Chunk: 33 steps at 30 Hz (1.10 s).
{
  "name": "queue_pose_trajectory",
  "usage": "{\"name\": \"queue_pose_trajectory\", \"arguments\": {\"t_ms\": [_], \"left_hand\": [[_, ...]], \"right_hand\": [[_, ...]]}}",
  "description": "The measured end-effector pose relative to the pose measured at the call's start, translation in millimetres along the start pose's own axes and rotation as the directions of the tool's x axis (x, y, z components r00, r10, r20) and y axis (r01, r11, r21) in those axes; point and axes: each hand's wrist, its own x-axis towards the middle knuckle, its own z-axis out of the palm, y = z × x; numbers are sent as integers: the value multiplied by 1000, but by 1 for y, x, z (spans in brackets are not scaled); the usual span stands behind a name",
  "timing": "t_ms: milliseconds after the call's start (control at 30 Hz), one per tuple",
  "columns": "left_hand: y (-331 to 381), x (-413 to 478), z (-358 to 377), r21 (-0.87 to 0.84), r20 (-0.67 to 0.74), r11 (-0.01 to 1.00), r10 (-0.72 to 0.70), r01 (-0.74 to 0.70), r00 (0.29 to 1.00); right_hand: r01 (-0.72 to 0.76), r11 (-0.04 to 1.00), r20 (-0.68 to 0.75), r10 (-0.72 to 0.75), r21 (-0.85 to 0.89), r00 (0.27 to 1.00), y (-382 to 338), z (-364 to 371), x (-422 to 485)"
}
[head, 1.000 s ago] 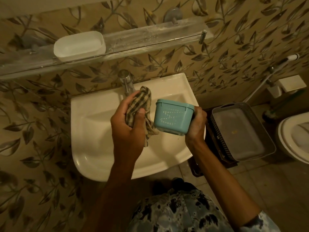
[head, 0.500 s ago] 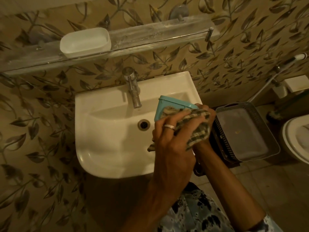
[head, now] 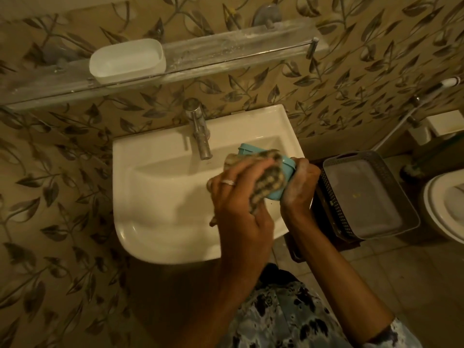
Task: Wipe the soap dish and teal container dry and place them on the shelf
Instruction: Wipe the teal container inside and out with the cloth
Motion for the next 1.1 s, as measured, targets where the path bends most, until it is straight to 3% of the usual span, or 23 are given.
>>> {"name": "queue_pose_trajectory", "arguments": {"t_ms": [67, 100, 167, 233, 300, 400, 467, 567, 633, 733, 800, 867, 967, 1100], "left_hand": [[4, -7, 6, 69, 63, 992, 106, -110, 992], [4, -7, 7, 88, 76, 986, 137, -144, 988], [-1, -3, 6, 105, 72, 981, 154, -161, 985], [-7, 6, 0, 53, 50, 993, 103, -105, 993], [-15, 18, -7, -46, -3, 999, 11, -11, 1000], [-23, 33, -16, -144, -32, 983, -118, 113, 992], [-23, 34, -18, -161, -40, 980, -126, 118, 991], [-13, 22, -14, -91, -43, 994, -64, 60, 997], [-3, 10, -7, 34, 5, 999, 26, -26, 1000], [5, -3, 3, 188, 111, 964, 169, -188, 979], [-1, 0, 3, 214, 145, 948, 209, -237, 967], [-12, 12, -3, 111, 126, 985, 116, -130, 985], [-29, 36, -14, -69, 61, 991, -107, 111, 992], [-28, 36, -14, -128, 61, 989, -72, 80, 995]], "right_hand": [[66, 973, 147, -34, -220, 989, 14, -11, -6], [81, 967, 206, -30, -242, 978, 16, -13, -10], [76, 985, 143, -53, -158, 988, 14, -10, -6], [-45, 998, 15, 44, 40, 999, 1, 0, 0], [-111, 987, 29, 108, 115, 994, -4, 3, 3], [-83, 985, 76, 73, 149, 994, 4, 0, 2], [-51, 986, 80, 39, 158, 996, 3, 1, 1], [-76, 986, 38, 71, 151, 997, -1, 7, 2], [-5, 996, 16, 4, 89, 1000, 3, 5, 0], [180, 982, 126, -173, -48, 977, 10, -2, -1], [135, 990, 120, -129, -38, 984, 11, -3, 2], [10, 999, 31, -11, 32, 999, 8, 0, 6], [-82, 993, 20, 81, 80, 997, 6, 3, 5], [-83, 995, 15, 82, 52, 996, 6, 0, -1]]}}
